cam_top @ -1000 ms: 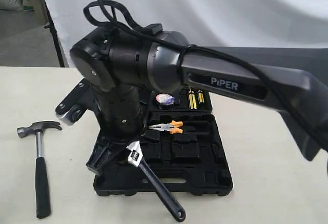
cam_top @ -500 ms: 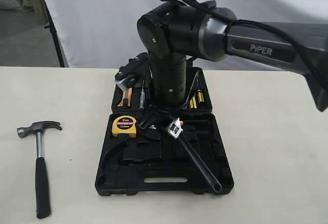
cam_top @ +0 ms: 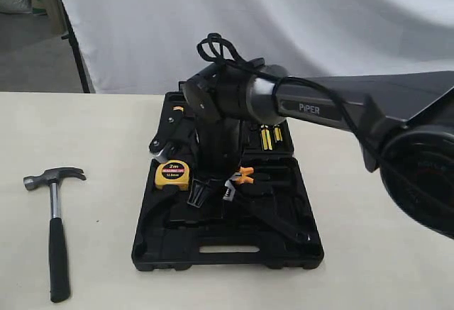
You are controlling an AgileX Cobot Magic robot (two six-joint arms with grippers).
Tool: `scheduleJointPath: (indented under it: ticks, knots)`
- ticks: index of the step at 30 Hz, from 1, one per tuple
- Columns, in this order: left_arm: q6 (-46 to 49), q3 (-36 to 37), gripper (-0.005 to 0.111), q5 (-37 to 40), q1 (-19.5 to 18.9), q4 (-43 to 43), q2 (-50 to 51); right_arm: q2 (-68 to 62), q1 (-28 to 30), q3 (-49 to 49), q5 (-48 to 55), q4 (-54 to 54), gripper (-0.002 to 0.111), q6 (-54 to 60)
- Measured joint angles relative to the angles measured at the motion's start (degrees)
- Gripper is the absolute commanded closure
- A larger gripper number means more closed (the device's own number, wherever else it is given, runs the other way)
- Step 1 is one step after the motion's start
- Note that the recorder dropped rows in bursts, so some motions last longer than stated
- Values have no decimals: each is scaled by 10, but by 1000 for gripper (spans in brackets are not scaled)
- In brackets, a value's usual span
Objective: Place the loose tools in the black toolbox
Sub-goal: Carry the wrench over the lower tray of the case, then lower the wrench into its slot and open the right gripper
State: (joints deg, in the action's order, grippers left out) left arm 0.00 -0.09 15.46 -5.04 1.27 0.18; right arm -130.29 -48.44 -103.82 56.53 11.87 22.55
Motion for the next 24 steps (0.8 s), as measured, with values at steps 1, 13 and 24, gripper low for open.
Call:
scheduleJointPath:
  ticks: [1,13,24]
  knots:
    - [0,0,106,0,0,0,0,0,0,0,-2,-2,109,5]
    - [0,0,106,0,0,0,0,0,-32,0,-29,-21,109,101]
    - [0,0,106,0,0,0,0,0,-40,0,11,7,109,157]
